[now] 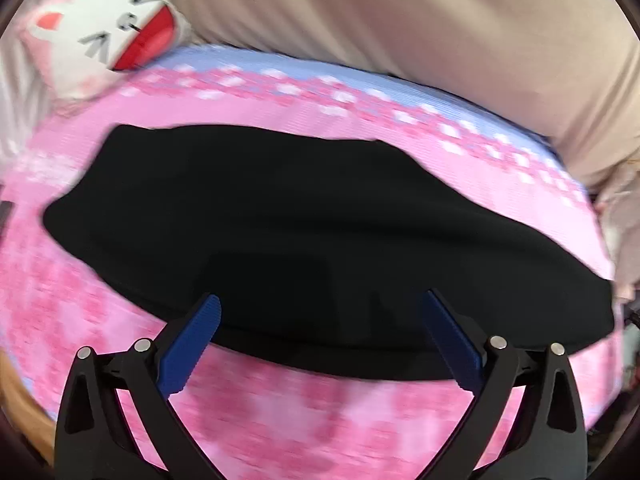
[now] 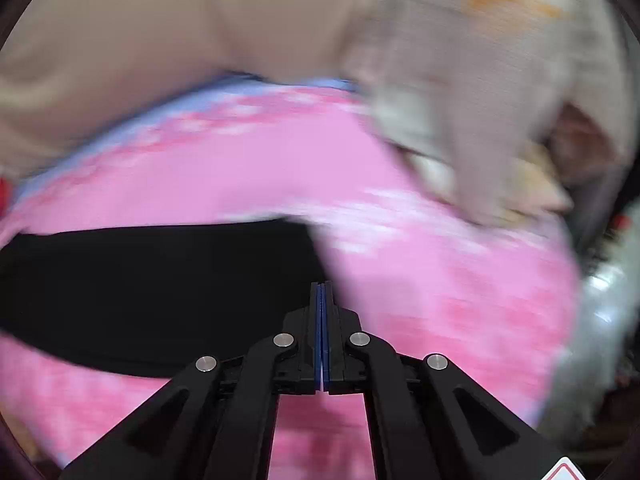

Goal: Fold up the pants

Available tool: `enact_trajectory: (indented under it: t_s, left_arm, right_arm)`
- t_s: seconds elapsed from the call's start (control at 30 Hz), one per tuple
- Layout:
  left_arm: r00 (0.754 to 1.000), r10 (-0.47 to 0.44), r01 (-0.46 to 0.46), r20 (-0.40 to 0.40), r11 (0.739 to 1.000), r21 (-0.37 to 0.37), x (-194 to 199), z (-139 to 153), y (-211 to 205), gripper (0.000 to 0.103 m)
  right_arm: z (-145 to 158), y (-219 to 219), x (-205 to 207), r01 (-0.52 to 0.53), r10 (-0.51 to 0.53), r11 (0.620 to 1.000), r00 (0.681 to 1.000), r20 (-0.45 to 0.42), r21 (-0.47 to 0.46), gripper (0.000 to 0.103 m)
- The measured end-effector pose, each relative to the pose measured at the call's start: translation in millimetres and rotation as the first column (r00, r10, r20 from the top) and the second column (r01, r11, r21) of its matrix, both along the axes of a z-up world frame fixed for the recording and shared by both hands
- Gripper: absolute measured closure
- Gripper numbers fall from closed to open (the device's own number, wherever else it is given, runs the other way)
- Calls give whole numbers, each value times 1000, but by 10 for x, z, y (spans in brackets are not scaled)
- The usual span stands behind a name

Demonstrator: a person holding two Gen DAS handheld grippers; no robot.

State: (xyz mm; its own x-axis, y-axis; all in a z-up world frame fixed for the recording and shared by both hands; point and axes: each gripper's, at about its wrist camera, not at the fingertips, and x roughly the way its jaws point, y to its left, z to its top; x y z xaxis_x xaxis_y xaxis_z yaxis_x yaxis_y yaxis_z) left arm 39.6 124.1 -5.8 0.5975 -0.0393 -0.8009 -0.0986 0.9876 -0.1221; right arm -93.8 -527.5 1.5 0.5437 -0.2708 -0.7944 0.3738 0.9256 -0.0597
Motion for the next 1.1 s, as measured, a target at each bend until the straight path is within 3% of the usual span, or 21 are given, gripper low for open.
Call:
enact_trajectory:
  t_s: [0.03,0.07,0.13,0.2,0.27,0.33,0.4,0.43,0.53,0.6,0.7,0.73,0.77,0.9,1.0,1.03,1.1]
  left_arm:
    - [1000,23,-22,-10,999,31,14,-44,59,5]
    - [999,32,-31,-20,999,39,26,-78,97,5]
    - [998,43,-42,-41,999,11,44,-136,160,5]
    - [998,35,-37,-52,999,-30,71,-146,175,5]
    - [999,16,-19,-48,997,-70,99,-118,151,5]
    - [999,-12,8,-30,994,-105,97,-55,97,5]
    - [999,-31,29,-12,992,-124,53,2,46,5]
    - [999,-41,41,4,991,-130,25,45,39,5]
    - [998,-53,57,43,995,-87,-86,171,68,5]
    - [997,-50,53,57,998,-43,-154,226,130,5]
    - [997,-21,22,74,1000,-21,-245,255,351,5]
    - [997,-10,12,76,1000,-27,-272,251,437,5]
    - [997,1,2,77,999,-34,-296,240,519,5]
    - [997,39,-35,72,998,-45,-333,149,738,5]
    - [997,47,-43,54,996,-76,-331,61,849,5]
    - [998,46,-42,49,996,-83,-334,35,874,5]
    - [998,43,-39,51,996,-80,-344,3,889,5]
  right_arm:
    - [-125,-170,-59,68,-69,998,997,-42,-14,103]
    - [-178,-257,-126,113,-112,993,993,-33,21,93]
    - [-148,-142,-285,87,-101,977,993,62,196,93]
    - [17,340,-245,-43,20,984,991,133,173,87]
    - [153,1161,-91,-266,247,958,955,163,104,56]
    - [195,1904,70,-449,433,891,886,165,75,51]
    - [145,2635,237,-609,598,791,789,136,55,51]
    - [88,3084,333,-692,684,720,720,116,49,51]
    - [-106,4022,484,-823,821,567,568,55,31,51]
    - [-277,4511,613,-864,864,504,504,-4,6,52]
    - [-439,4822,764,-873,871,488,488,-54,-2,59]
    - [-490,4838,836,-864,864,502,501,-48,14,75]
    - [-497,4821,903,-856,856,516,515,-33,35,82]
    - [-397,4742,991,-831,837,542,547,7,122,92]
    - [-390,4733,828,-844,852,520,523,-14,131,94]
    - [-385,4731,724,-852,863,502,505,-21,148,103]
    - [-423,4746,506,-871,893,446,448,-41,207,103]
